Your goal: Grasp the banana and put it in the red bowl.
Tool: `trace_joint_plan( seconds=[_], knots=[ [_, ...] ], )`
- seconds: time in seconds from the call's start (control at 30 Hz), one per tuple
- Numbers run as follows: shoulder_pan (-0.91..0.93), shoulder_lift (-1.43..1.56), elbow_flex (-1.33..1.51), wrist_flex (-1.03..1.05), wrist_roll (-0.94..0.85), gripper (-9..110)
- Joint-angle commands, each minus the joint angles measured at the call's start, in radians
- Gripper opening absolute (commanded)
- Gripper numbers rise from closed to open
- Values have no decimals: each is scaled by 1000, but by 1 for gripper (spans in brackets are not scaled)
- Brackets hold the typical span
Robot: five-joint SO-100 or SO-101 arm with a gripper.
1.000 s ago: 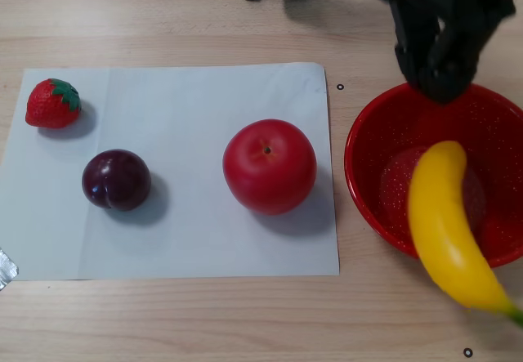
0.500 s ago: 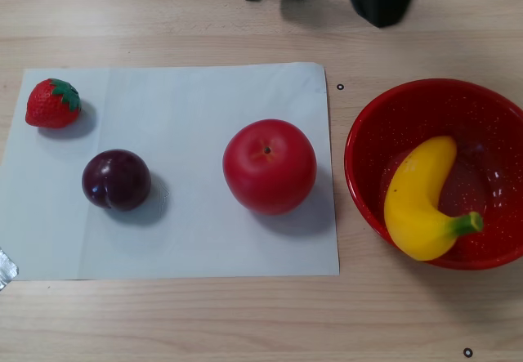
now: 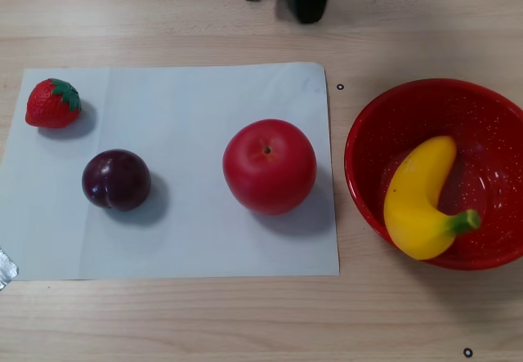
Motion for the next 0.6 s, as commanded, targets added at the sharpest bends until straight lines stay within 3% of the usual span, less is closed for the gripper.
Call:
trace_joint_plan(
  seconds=[0.0,0.23,0.57],
  knots=[
    [-14,101,48,-132,-2,0],
    [-34,339,497,-502,-26,0],
    [-28,574,959,-853,-83,0]
  ],
)
